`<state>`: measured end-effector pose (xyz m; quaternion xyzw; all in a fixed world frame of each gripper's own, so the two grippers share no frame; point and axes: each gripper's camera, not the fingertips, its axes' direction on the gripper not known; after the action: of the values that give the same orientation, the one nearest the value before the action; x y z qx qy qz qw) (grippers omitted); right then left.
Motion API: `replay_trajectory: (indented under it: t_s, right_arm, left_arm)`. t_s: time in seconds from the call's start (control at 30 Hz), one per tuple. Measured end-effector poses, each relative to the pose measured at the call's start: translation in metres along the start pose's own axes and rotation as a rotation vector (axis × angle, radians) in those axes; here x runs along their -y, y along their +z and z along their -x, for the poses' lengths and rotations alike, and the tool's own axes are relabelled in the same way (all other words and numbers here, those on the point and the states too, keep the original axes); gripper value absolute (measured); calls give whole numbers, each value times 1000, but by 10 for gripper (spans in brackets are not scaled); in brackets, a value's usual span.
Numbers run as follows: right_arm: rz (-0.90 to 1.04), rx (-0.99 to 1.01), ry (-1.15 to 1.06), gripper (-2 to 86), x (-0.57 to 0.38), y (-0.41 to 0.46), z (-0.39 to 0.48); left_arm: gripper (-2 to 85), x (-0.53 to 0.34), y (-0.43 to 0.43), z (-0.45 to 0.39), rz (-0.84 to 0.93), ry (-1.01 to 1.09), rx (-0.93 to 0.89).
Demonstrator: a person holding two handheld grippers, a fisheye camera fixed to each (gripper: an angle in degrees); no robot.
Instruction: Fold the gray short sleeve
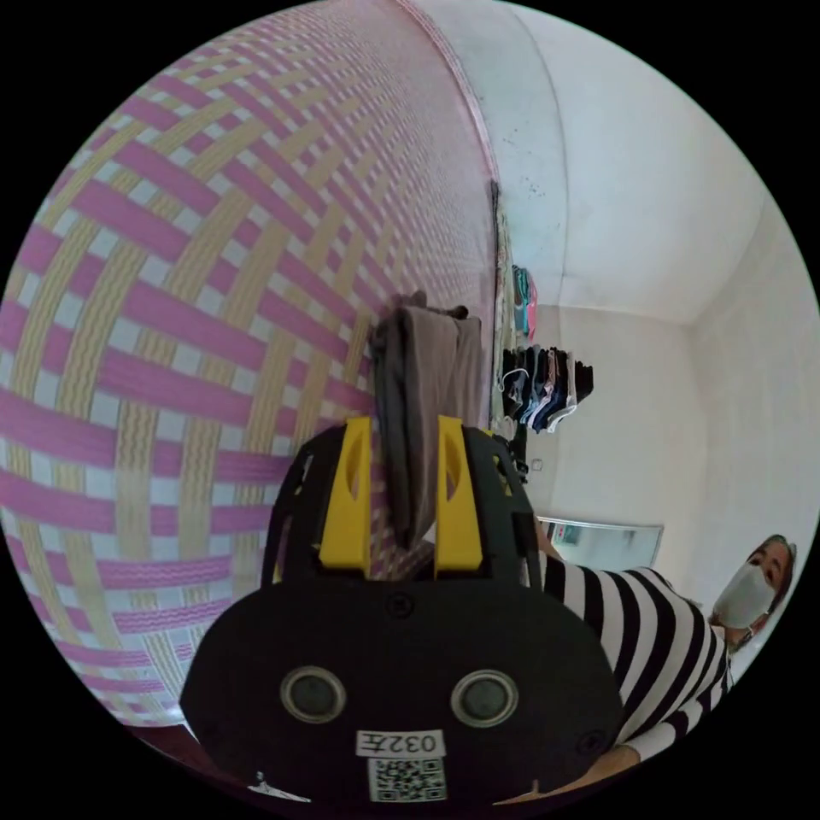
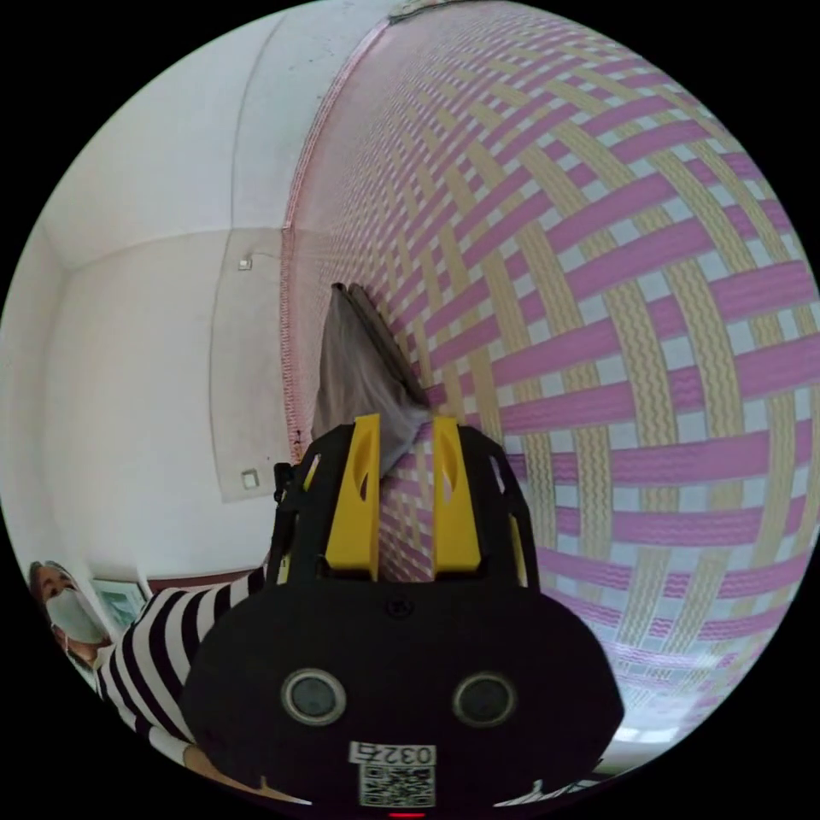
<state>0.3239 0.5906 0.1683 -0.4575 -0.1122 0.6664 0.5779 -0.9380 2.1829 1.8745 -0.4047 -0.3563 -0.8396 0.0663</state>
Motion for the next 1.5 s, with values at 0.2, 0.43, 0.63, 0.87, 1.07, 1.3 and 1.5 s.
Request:
replay_trajectory:
  t_s: [0.2, 0.43, 0.63, 0.87, 1.07, 1.3, 1.5]
  right_arm:
    - [24, 119, 36, 107, 31, 10, -39]
    - [72, 153, 28, 119, 55, 18, -81]
    - [61, 133, 21, 112, 66, 27, -121]
    - [98, 136, 10, 91, 95, 70, -161]
    - [41, 84, -2, 50, 92, 95, -195]
    - [-42, 117, -109, 46, 50, 115, -212]
    - [-171, 99, -166, 44, -20, 144, -229]
  left_arm:
    - [71, 54, 20, 23, -60, -35, -70]
    - [98, 88, 38, 41, -56, 28, -132]
    - [81, 105, 46, 55, -81, 65, -29]
    - [72, 149, 90, 72, 7, 76, -86]
    - [26, 159, 105, 99, -33, 29, -99]
    - [12, 145, 105, 111, -12, 62, -211]
    - [9, 135, 134, 122, 126, 129, -261]
